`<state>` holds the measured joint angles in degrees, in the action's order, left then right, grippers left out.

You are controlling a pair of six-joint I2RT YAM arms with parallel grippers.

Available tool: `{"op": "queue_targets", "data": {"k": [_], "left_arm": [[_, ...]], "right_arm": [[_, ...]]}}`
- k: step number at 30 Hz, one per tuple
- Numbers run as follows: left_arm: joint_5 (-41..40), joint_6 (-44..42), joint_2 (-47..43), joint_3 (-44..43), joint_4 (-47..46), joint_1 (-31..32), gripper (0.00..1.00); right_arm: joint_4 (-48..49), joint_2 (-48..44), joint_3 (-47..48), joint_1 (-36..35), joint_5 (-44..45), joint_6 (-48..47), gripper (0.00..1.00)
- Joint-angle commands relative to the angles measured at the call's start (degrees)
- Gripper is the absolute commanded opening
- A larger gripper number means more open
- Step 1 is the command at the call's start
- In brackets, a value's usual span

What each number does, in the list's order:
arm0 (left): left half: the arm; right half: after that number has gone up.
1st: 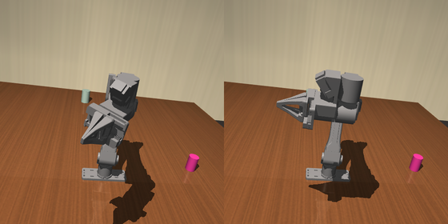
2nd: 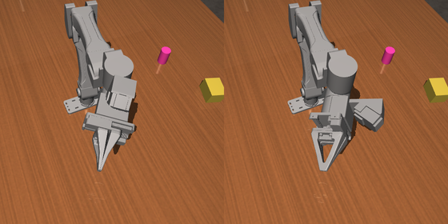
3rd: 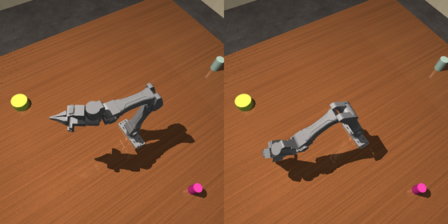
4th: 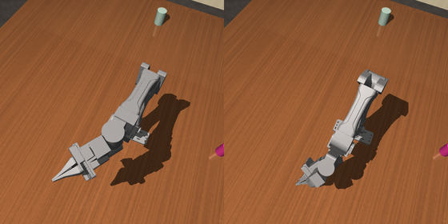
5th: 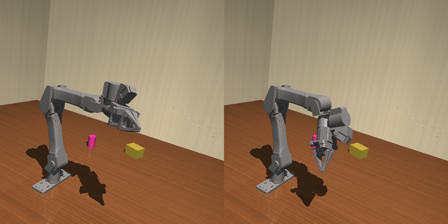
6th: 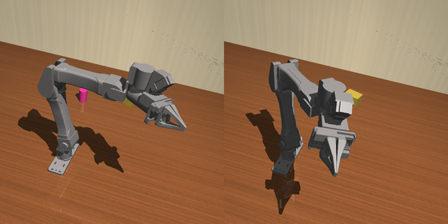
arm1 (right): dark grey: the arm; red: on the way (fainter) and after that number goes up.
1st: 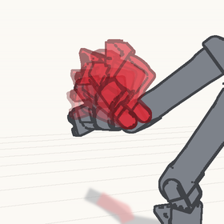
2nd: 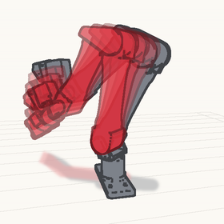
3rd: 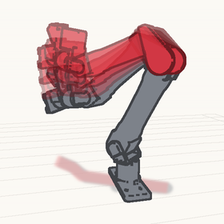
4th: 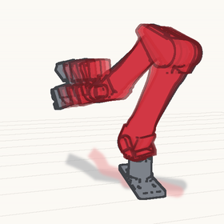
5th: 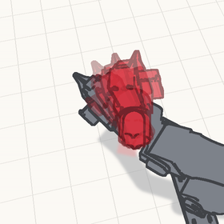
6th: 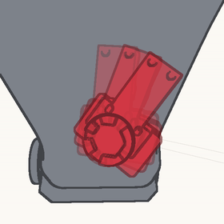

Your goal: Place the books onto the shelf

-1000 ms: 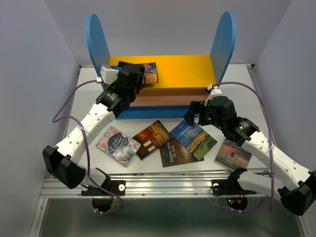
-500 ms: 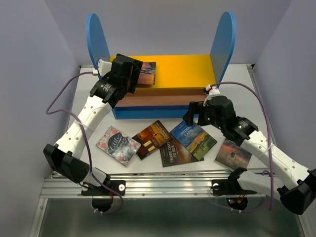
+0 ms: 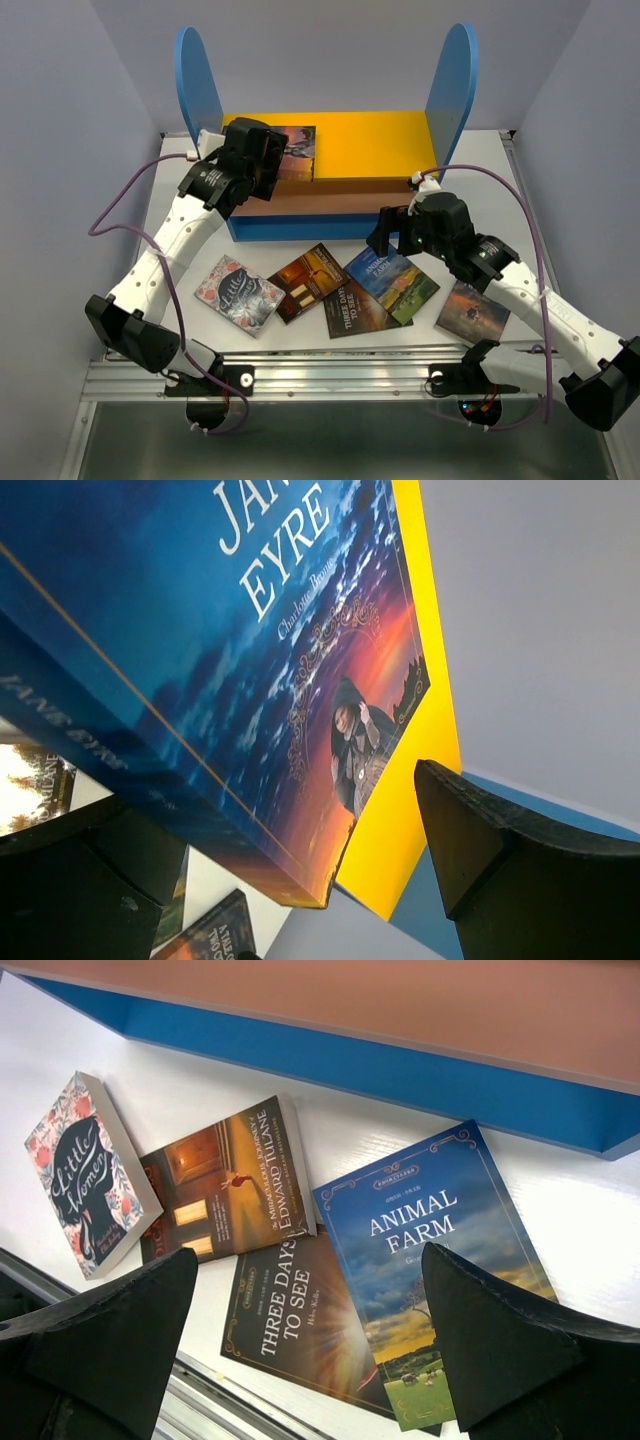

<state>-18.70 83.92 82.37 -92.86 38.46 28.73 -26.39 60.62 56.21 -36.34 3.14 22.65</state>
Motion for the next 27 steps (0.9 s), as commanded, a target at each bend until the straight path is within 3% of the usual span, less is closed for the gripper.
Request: {"op": "queue_targets", "data": {"k": [1, 19, 24, 27], "left_arm": [[-2.13, 0.98, -5.2, -2.95, -0.58, 0.8, 0.99], [1.29, -1.04, -11.79, 8.57, -6.2, 1.06, 0.99], [3.84, -7.44, -11.53, 9.45, -9.7, 1.06, 0.99], [8.93, -18.33, -12.14, 10.5, -15.41, 1.68, 0.99]], "right_arm": [[1.78, -0.5, 2.95, 0.21, -1.11, -0.77, 1.0], [1.7, -1.29, 3.03, 0.21, -0.68, -0.95, 1.0], [1.78, -1.03, 2.86, 0.21, -0.32, -1.21, 1.0], [1.61, -0.94, 2.95, 0.21, -0.06, -1.73, 1.0]]}}
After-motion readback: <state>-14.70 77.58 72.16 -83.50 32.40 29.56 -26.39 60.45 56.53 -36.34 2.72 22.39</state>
